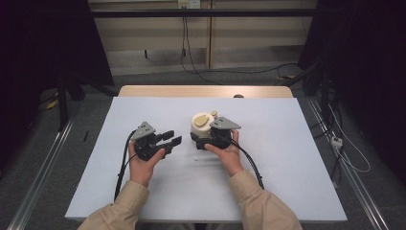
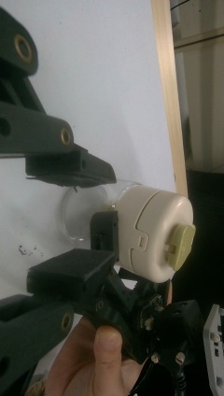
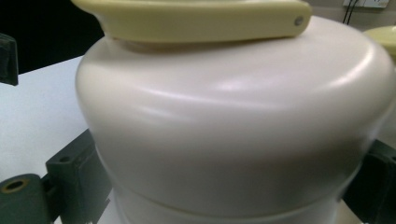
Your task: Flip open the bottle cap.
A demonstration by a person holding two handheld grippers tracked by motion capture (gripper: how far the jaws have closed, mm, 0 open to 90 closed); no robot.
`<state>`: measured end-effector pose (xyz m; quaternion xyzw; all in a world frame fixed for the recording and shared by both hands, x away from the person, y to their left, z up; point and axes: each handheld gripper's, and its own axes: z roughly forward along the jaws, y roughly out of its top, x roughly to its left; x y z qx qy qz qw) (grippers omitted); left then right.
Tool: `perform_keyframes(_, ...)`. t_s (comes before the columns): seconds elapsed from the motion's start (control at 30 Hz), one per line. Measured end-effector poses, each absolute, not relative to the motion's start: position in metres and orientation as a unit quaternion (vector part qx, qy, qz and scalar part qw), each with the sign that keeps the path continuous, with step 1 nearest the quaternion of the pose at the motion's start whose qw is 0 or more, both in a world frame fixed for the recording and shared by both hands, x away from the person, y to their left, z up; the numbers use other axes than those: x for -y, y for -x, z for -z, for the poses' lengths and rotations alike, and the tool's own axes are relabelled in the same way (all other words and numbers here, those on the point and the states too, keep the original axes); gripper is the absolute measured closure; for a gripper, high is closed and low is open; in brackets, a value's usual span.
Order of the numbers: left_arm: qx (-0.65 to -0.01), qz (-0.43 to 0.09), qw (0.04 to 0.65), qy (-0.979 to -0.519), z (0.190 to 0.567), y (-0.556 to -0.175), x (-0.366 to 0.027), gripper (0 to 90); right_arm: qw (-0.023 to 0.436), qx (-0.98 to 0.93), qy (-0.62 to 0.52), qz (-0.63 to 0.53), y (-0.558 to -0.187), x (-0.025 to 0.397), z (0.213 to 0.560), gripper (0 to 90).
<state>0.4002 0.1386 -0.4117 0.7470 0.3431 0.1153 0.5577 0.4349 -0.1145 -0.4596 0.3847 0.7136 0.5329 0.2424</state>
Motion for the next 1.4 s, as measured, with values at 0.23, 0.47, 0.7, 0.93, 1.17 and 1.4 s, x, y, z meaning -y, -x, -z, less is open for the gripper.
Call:
perform_keyframes(0.23,-0.34,-0.106,0.559,-0.749,0.408,-0.407,-0.131,71.0,0.242,-0.714,-0.385,-0.533,-0.435,0.115,0.46,5.2)
perform_keyframes(0.47,-0.336,-0.092,0.555,-0.756,0.404,-0.413,-0.125,80.4,0.24,-0.714,-0.386,-0.533,-0.435,0.115,0.46,5.2)
perform_keyframes(0.7,-0.331,-0.084,0.555,-0.758,0.399,-0.418,-0.119,86.7,0.24,-0.714,-0.387,-0.533,-0.435,0.115,0.46,5.2)
perform_keyframes(0.93,-0.326,-0.081,0.548,-0.766,0.396,-0.422,-0.112,90.0,0.239,-0.714,-0.387,-0.533,-0.435,0.115,0.46,5.2)
perform_keyframes(1.17,-0.324,-0.08,0.547,-0.768,0.392,-0.425,-0.105,90.0,0.239,-0.714,-0.387,-0.533,-0.435,0.115,0.46,5.1)
perform_keyframes(1.4,-0.323,-0.082,0.541,-0.772,0.391,-0.428,-0.1,90.0,0.238,-0.714,-0.387,-0.533,-0.435,0.115,0.46,5.1)
